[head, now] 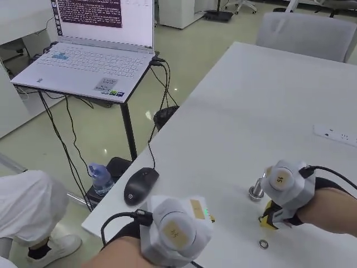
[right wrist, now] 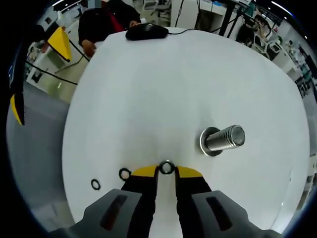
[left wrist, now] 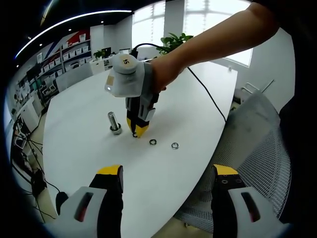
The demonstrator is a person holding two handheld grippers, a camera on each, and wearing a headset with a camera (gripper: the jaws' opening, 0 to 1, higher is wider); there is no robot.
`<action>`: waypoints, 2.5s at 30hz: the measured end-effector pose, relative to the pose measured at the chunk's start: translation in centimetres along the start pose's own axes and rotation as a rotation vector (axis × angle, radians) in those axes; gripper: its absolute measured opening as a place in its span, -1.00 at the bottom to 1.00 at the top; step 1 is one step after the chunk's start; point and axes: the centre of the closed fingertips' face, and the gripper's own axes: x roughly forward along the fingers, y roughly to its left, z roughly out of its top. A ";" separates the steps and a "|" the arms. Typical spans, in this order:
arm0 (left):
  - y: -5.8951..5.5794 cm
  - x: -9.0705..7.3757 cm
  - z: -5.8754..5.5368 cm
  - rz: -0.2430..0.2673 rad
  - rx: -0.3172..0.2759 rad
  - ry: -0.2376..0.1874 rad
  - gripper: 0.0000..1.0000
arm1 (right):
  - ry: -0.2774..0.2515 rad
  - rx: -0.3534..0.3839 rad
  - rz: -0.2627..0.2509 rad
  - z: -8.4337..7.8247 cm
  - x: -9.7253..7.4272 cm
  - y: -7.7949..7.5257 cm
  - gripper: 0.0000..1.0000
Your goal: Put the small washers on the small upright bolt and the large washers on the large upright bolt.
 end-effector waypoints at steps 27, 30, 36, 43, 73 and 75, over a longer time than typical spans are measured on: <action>-0.7 -0.1 -0.5 0.000 -0.007 0.011 0.38 | 0.021 0.007 -0.015 -0.1 0.1 0.0 -0.73; -0.6 -0.2 -0.5 0.003 -0.007 0.011 0.38 | 0.012 0.022 -0.013 -0.3 -0.2 0.1 -0.73; -0.2 -0.4 -0.2 0.016 -0.010 0.001 0.40 | -0.004 0.056 -0.021 -1.1 -2.4 0.3 -0.73; 0.1 -0.4 -0.2 0.019 -0.005 0.007 0.44 | -0.028 0.130 -0.043 -3.6 -6.1 0.2 -0.74; 1.7 1.0 -0.4 0.035 -0.005 0.039 0.60 | -0.025 0.212 -0.098 -8.2 -9.4 -3.4 -0.74; 1.8 1.2 -0.9 0.036 -0.003 0.056 0.65 | -0.028 0.206 -0.104 -7.9 -9.4 -3.8 -0.74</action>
